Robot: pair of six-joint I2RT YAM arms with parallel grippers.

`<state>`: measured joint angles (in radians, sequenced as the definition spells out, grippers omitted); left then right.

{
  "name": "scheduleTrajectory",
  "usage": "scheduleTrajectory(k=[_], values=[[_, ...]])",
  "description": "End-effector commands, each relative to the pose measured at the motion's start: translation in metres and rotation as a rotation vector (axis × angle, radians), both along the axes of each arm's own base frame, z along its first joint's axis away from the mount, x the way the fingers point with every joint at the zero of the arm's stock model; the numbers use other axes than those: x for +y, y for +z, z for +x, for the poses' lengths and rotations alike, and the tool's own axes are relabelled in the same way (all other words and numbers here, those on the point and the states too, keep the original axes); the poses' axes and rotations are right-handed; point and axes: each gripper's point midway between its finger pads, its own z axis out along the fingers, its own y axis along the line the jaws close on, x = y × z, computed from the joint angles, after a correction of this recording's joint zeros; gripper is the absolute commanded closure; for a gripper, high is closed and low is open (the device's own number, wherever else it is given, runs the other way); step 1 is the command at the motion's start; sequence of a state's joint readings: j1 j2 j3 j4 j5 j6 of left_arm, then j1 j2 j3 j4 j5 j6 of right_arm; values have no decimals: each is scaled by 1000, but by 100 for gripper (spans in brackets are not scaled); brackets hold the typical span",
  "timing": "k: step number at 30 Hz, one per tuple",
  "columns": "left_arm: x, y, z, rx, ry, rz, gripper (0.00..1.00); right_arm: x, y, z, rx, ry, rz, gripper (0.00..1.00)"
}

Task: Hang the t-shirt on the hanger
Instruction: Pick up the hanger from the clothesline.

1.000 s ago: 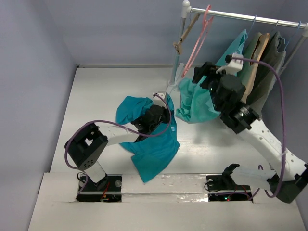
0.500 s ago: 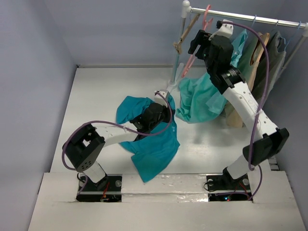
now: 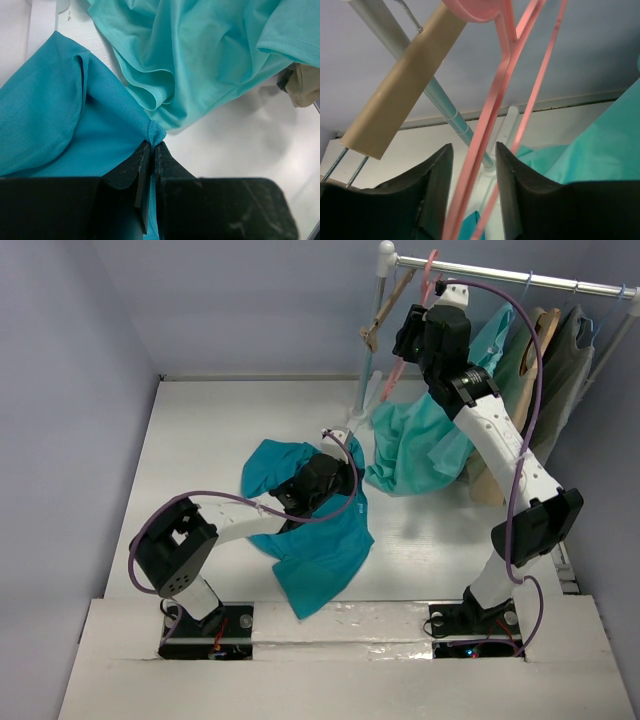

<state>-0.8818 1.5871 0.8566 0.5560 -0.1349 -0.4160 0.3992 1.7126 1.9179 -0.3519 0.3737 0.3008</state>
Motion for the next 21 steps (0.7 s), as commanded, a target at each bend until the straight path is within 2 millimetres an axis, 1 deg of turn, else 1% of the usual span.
scheduleTrajectory(k=[1,2,4,6,8,9,11,12,14,15,17,21], values=[[1,28,0,-60,-7,-59,100,-11,14,-5,-26,-26,5,57],[1,28,0,-61,-6,-60,100,-12,16,-6,-32,-31,5,62],[0,27,0,-59,-7,-58,100,-13,14,-6,-29,-33,-4,66],[0,26,0,-57,-7,-55,100,-14,18,-7,-36,-35,-7,73],[1,25,0,-56,-6,-54,100,-17,21,-8,-40,-47,-23,76],[1,25,1,-58,-5,-53,100,-19,21,-8,-40,-51,-31,82],[1,25,0,-58,-4,-55,100,-22,29,-10,-52,-57,-46,87],[1,25,0,-58,-4,-55,100,-23,32,-11,-56,-61,-52,92],[2,28,0,-63,0,-58,100,-29,39,-15,-69,-77,-71,95],[3,29,1,-66,1,-60,100,-30,40,-15,-73,-81,-76,99],[3,28,0,-64,3,-57,100,-35,48,-18,-88,-95,-94,100],[3,28,1,-64,4,-57,100,-40,58,-21,-105,-111,-118,100]])
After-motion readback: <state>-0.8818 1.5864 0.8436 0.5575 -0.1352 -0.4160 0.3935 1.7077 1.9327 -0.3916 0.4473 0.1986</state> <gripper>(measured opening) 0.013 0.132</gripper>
